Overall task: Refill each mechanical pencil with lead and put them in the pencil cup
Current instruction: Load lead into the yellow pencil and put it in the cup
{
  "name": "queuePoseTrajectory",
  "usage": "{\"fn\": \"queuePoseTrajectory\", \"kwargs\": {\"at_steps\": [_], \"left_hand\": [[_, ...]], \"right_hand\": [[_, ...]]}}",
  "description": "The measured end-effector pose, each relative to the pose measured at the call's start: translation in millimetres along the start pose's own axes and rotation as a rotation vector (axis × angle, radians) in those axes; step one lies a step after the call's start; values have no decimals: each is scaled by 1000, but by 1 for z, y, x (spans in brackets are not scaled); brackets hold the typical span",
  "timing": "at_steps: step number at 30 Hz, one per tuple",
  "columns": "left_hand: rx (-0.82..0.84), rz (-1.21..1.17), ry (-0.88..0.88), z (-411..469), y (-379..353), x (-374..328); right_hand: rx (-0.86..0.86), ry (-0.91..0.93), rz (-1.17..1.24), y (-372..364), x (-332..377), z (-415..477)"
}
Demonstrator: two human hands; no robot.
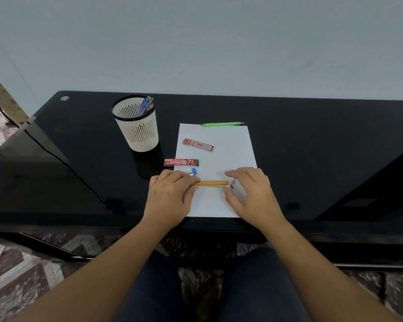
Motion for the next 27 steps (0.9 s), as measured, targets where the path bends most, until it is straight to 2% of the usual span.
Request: {"fn": "queuePoseTrajectory", "kwargs": {"at_steps": [5, 11, 17, 22, 27], "left_hand": [[71, -65, -30, 1, -2, -6], [125, -95, -42, 1, -4, -8], [102, -77, -25, 2, -3, -7], [-80, 10, 294, -2, 11, 24], [-48, 55, 456, -7, 8, 36]], "right_hand": [[34, 77, -50, -3, 6, -1], [80, 66, -41, -6, 5, -2], [133, 32, -77, -11, 2, 0], [85, 29, -35, -5, 4, -1], [115, 32, -38, -7, 4, -1]]}}
Point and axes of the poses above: each hand's wrist, its own z-axis towards the middle knuckle, its own y-axis out of the back of the hand, x = y × z, the point moved 9 cm from there along z, towards the middle knuckle
